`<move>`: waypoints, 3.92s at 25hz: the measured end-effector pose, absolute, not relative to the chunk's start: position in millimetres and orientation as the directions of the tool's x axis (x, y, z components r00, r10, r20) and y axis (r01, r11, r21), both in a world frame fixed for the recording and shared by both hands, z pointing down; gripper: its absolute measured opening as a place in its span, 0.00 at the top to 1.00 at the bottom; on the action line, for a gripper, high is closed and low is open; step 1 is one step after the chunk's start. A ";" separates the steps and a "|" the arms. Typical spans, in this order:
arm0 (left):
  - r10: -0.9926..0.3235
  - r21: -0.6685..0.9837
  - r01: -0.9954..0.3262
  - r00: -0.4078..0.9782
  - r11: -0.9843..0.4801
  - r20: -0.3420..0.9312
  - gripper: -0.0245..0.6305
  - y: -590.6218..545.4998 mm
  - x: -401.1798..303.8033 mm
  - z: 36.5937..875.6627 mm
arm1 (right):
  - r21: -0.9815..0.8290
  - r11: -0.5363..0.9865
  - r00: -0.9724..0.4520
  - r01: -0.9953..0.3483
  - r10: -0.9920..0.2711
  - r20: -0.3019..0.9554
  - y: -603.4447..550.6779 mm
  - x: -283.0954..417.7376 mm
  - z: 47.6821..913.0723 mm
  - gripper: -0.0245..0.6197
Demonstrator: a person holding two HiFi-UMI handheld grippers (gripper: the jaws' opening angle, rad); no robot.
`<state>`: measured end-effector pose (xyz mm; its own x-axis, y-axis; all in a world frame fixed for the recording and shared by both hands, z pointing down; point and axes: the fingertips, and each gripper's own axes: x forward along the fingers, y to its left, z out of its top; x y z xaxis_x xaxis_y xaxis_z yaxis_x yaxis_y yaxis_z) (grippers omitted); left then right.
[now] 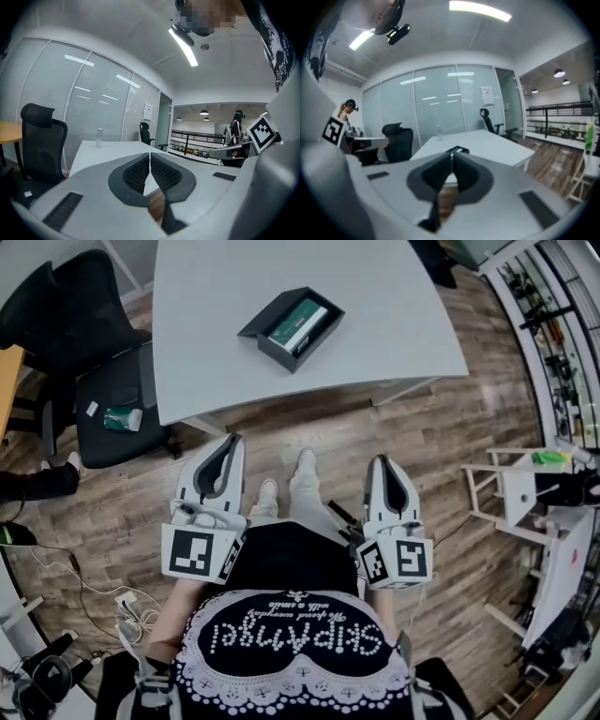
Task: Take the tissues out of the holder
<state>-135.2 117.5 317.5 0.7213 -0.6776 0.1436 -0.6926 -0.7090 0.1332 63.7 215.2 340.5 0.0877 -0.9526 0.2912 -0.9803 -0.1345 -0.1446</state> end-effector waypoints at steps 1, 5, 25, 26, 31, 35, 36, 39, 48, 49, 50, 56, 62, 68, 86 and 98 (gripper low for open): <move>-0.682 0.131 -0.698 0.716 -0.704 0.147 0.92 114.7 -131.3 318.3 | -0.147 -0.128 0.081 -0.981 -0.953 0.291 210.9 68.8 341.1 0.90; -0.700 0.121 -0.716 0.698 -0.688 0.152 0.92 99.7 -109.4 317.9 | -0.147 -0.098 0.052 -0.984 -0.956 0.289 189.6 93.4 340.9 0.90; -0.858 0.079 -0.863 0.505 -0.499 0.097 0.92 47.7 -19.0 303.0 | -0.154 0.112 -0.149 -0.982 -0.954 0.259 106.1 200.9 342.1 0.90; -0.862 0.079 -0.867 0.498 -0.492 0.100 0.92 48.6 -19.5 303.5 | -0.157 0.119 -0.157 -0.980 -0.953 0.258 105.3 201.0 342.2 0.90; -0.869 0.081 -0.875 0.484 -0.477 0.106 0.92 48.4 -22.4 309.6 | -0.176 0.130 -0.173 -0.976 -0.950 0.258 101.6 200.8 348.6 0.90; -0.868 0.084 -0.875 0.484 -0.478 0.105 0.92 41.4 -22.1 308.7 | -0.184 0.131 -0.179 -0.974 -0.945 0.273 95.2 199.8 352.8 0.90; -0.867 0.087 -0.873 0.487 -0.480 0.107 0.92 38.9 -21.9 308.8 | -0.185 0.133 -0.181 -0.974 -0.944 0.275 92.7 198.7 352.9 0.90; -0.860 0.097 -0.867 0.497 -0.489 0.112 0.92 28.2 -22.8 311.5 | -0.187 0.128 -0.178 -0.974 -0.943 0.281 81.8 194.4 353.4 0.90; -0.847 0.124 -0.854 0.519 -0.506 0.114 0.92 -43.8 -38.1 313.5 | -0.173 0.121 -0.169 -0.978 -0.938 0.303 15.9 173.2 342.1 0.90; -0.845 0.120 -0.851 0.523 -0.511 0.112 0.92 -53.5 -39.2 312.3 | -0.169 0.120 -0.167 -0.978 -0.940 0.296 7.5 171.8 337.1 0.90; -0.844 0.119 -0.850 0.525 -0.513 0.111 0.92 -63.0 -40.4 311.8 | -0.165 0.118 -0.162 -0.979 -0.944 0.289 -0.3 171.6 332.8 0.90; -0.851 0.157 -0.855 0.513 -0.494 0.115 0.92 -103.3 -42.1 312.9 | -0.154 0.076 -0.118 -0.985 -0.950 0.290 -33.8 183.9 326.5 0.90; -0.843 0.163 -0.854 0.517 -0.495 0.150 0.92 -123.7 -43.3 324.1 | -0.164 0.095 -0.143 -0.982 -0.939 0.312 -57.1 174.5 334.9 0.90; -0.828 0.168 -0.849 0.526 -0.501 0.193 0.92 -134.2 -43.2 338.4 | -0.187 0.086 -0.145 -0.979 -0.933 0.329 -68.4 171.4 345.6 0.90; -0.876 0.165 -0.903 0.426 -0.396 0.226 0.92 -130.3 -20.9 337.3 | -0.218 0.217 -0.278 -0.952 -0.910 0.307 -103.3 193.2 340.7 0.90; -0.840 0.200 -0.887 0.459 -0.416 0.288 0.92 -132.6 -7.5 353.3 | -0.239 0.278 -0.344 -0.930 -0.887 0.307 -124.7 190.2 344.2 0.90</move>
<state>-7.5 -132.6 353.3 0.4592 -0.8403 0.2883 -0.8870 -0.4162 0.1998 190.2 -124.7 344.2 -0.3438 -0.8874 0.3072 -0.9304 0.2777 -0.2393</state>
